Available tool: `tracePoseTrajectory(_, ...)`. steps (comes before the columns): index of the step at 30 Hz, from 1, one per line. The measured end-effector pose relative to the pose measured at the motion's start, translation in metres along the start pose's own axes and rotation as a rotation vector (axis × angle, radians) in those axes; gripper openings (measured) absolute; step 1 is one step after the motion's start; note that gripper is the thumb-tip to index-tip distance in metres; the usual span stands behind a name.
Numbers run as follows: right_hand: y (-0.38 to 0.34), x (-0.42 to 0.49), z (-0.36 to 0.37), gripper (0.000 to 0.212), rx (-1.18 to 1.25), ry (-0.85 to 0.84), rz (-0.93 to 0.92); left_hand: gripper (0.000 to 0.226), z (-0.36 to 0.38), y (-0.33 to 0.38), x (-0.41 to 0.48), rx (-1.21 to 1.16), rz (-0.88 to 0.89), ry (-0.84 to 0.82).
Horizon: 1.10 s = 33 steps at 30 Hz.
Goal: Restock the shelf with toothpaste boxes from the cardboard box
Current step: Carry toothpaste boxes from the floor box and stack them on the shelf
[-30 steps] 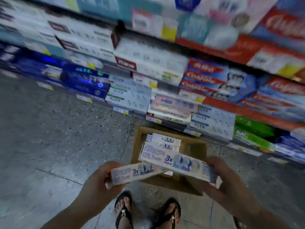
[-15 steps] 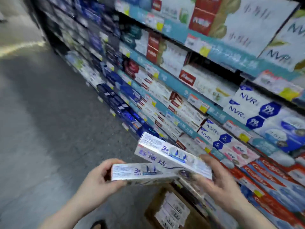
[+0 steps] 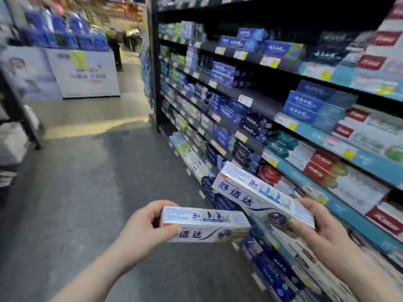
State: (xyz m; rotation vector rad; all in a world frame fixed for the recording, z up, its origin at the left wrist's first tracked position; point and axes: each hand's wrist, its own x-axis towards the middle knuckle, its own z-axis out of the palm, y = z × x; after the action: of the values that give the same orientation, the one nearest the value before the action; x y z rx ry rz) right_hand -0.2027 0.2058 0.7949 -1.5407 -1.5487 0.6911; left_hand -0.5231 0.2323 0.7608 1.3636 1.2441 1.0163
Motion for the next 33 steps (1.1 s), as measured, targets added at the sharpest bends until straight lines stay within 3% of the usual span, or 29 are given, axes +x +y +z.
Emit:
tracePoseTrajectory(5,-0.051,0.066,0.060,0.028,-0.033,-0.016,-0.031,0.049,-0.079,0.024,0.056,-0.014,0.047,0.052)
tracePoseTrajectory(12,-0.083,0.180,0.101,0.022,-0.097,-0.009,-0.053,0.057,-0.134,0.018,0.154,-0.053,0.030,0.049)
tracePoseTrajectory(33,-0.143,0.610,0.220,0.022,-0.147,0.038,-0.196,0.064,-0.284,0.048,0.580,-0.163,0.139,-0.061)
